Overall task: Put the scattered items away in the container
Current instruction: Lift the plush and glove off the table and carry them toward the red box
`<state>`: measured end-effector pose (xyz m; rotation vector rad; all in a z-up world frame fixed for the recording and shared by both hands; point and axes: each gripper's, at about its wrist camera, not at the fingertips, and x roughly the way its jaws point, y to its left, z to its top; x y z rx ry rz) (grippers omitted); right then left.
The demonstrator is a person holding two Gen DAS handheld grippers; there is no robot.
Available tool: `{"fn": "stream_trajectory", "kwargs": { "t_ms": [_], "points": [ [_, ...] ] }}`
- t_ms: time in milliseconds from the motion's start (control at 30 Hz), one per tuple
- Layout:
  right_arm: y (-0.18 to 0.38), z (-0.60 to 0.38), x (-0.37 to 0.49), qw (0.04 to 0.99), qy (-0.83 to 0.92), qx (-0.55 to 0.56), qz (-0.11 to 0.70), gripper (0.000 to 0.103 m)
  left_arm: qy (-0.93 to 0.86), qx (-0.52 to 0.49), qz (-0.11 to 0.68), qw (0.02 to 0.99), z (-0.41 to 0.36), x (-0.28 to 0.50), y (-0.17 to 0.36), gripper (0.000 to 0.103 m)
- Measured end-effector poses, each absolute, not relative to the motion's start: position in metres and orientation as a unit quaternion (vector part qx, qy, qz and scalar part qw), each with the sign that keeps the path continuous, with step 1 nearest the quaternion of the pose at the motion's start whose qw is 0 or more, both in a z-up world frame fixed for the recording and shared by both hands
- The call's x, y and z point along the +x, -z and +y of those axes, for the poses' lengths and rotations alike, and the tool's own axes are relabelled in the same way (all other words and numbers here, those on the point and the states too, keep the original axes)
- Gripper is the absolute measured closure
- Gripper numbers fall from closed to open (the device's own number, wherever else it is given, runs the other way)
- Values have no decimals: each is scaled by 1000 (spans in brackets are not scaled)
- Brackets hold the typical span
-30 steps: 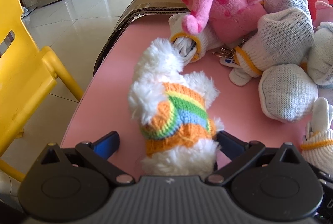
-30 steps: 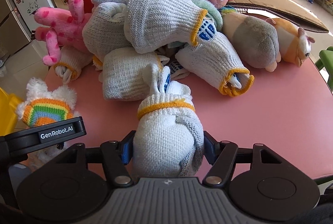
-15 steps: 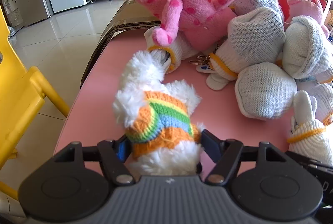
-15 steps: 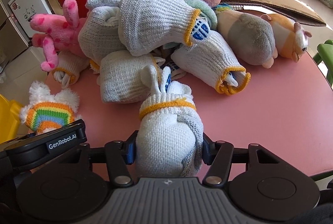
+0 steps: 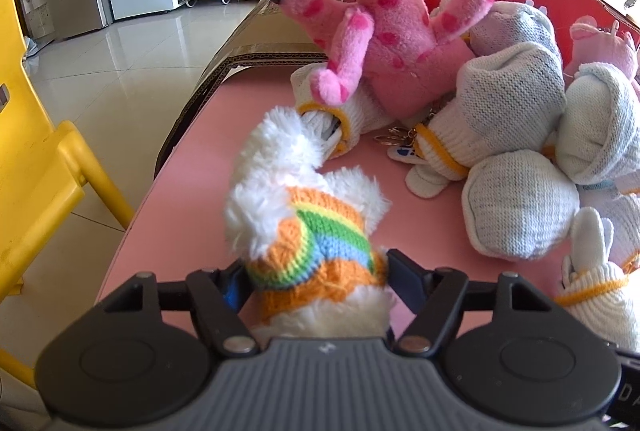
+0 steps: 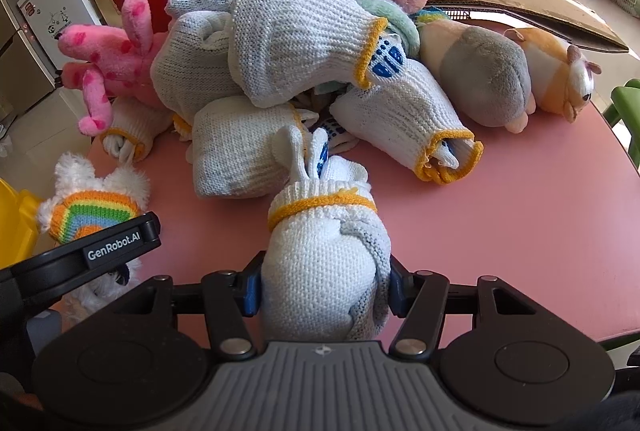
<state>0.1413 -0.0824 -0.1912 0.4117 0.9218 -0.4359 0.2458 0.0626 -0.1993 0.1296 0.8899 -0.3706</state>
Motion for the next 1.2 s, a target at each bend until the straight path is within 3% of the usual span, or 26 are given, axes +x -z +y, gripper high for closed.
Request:
{"fn": "stream_trajectory", "kwargs": {
  "t_ms": [200, 1200],
  "points": [
    [191, -83, 142, 852, 209, 196, 438, 45, 200, 53, 428, 880, 59, 245, 198, 42],
    [143, -92, 96, 855, 233, 249, 390, 48, 260, 78, 387, 881, 73, 184, 140, 42]
  ]
}}
